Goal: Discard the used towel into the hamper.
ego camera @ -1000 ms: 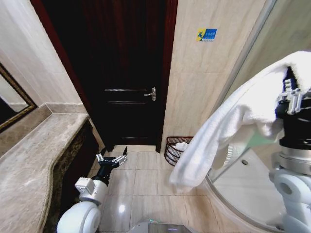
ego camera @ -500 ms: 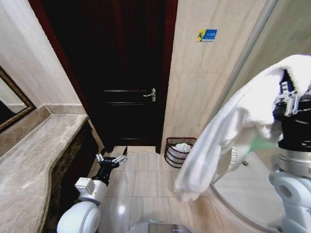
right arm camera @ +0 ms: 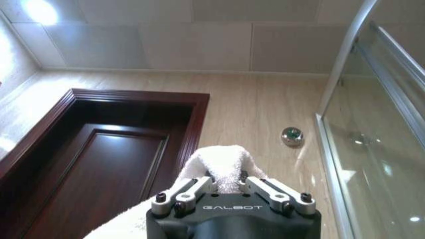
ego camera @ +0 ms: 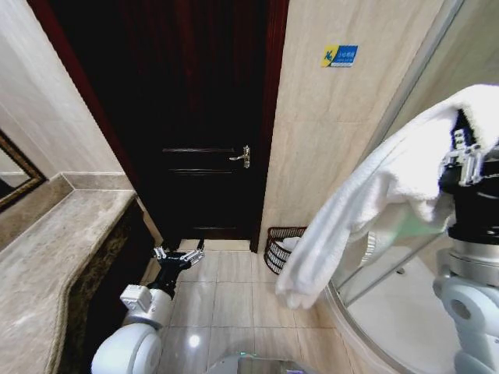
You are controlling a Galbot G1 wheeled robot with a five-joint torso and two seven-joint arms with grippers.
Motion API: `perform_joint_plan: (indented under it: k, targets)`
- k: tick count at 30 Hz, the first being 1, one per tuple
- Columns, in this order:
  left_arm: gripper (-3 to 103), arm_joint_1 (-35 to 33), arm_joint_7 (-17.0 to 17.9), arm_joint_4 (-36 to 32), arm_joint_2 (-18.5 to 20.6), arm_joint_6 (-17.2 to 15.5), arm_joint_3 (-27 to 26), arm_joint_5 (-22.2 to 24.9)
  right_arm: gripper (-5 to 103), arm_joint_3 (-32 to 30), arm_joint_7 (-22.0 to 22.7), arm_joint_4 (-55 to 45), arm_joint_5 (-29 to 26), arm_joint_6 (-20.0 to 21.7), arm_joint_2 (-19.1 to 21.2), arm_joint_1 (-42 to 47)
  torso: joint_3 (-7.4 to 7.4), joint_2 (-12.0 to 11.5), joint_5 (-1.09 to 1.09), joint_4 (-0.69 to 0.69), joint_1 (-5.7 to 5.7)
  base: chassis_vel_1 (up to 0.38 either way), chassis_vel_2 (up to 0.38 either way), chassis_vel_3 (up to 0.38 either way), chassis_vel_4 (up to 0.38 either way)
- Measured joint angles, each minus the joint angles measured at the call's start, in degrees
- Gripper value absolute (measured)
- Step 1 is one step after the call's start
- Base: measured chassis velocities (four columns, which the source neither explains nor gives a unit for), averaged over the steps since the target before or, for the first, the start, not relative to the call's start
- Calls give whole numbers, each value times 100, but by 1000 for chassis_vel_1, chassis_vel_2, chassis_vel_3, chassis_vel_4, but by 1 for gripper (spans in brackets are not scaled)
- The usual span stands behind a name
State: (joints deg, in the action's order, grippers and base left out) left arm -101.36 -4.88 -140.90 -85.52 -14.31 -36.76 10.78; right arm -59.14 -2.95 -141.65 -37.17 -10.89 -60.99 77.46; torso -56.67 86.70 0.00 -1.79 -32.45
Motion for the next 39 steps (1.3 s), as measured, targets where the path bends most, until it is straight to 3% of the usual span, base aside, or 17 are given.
perform_joint_plan:
  k: [39]
  targets:
    - [100, -1, 0, 0, 0, 0, 0, 0, 10, -32, -40, -58, 8, -93, -123, 112, 6, -10, 0, 0, 5, 3, 3, 3, 4]
